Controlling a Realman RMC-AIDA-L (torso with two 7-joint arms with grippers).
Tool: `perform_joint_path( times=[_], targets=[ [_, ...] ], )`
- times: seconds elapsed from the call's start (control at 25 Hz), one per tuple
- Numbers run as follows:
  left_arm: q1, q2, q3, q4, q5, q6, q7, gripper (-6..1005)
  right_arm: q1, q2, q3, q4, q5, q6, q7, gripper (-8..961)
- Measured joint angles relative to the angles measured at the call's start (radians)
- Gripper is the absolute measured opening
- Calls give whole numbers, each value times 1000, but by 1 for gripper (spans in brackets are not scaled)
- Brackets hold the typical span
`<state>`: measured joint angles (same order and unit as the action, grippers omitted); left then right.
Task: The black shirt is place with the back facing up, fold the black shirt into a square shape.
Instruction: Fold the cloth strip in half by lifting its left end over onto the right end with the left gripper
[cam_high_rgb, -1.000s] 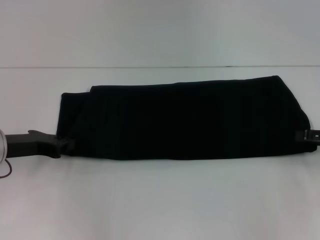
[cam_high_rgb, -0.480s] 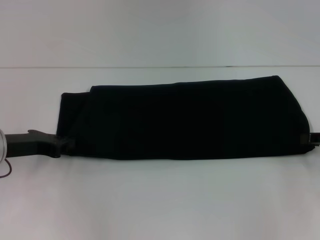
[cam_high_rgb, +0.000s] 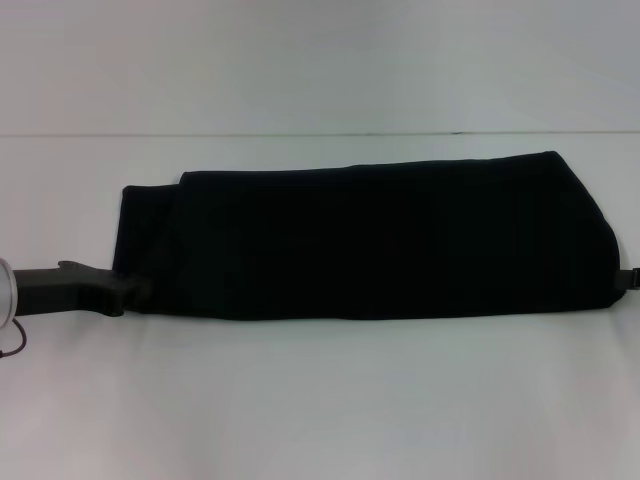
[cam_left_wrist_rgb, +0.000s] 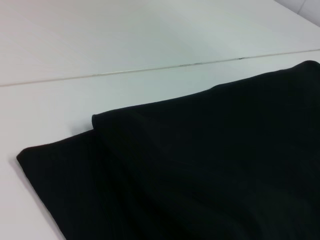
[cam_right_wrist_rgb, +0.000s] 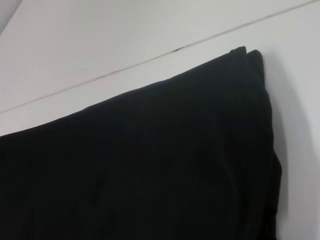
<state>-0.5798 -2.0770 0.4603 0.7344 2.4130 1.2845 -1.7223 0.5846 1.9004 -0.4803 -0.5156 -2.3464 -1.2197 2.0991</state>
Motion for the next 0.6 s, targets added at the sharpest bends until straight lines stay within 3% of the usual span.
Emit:
perform_joint_path(
  times=[0.32,0.6],
  targets=[
    [8,0,-6,11,0,8,-1,10,-23,0,24,-5,7,-3,-22,-1],
    [23,0,-9,29,20,27,-12,11,-50,1,70,-11,9,-39,-49,-1]
  ],
)
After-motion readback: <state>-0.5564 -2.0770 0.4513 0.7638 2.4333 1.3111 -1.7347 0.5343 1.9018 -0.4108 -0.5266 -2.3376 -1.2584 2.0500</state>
